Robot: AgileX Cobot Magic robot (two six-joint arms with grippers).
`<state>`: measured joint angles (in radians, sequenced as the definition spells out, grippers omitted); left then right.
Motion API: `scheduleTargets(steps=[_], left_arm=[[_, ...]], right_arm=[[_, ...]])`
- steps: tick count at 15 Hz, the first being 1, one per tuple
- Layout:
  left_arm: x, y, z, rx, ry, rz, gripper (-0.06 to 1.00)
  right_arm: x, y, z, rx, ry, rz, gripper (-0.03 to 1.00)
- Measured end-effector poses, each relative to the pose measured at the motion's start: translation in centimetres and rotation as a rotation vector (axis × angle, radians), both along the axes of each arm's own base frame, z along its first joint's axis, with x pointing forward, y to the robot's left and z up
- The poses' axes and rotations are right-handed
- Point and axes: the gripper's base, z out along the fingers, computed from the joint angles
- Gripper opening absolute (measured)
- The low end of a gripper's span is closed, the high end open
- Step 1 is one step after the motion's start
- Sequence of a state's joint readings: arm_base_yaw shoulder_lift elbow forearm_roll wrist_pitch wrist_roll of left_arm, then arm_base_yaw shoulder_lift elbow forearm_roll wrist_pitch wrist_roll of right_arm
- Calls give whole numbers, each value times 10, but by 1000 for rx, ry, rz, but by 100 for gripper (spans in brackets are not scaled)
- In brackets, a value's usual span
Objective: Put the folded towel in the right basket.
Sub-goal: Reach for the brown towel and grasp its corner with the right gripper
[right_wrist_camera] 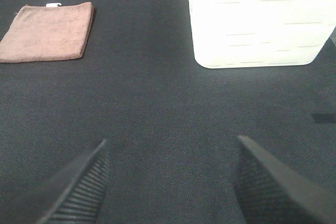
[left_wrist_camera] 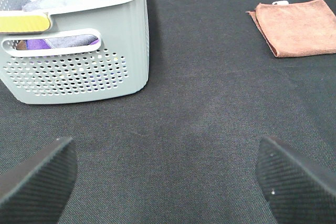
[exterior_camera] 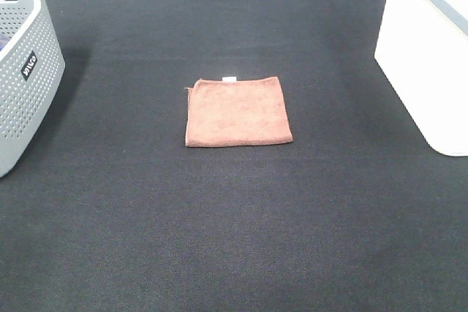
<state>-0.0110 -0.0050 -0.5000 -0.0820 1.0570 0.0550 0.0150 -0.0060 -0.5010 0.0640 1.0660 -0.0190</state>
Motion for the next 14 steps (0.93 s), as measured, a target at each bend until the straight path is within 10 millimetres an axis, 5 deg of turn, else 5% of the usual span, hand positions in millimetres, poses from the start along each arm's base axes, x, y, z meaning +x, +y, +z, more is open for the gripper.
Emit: scheduleTargets(steps=[14], left_arm=[[0,0,0,0,0,0,88]], right_arm=[[0,0,0,0,0,0,63]])
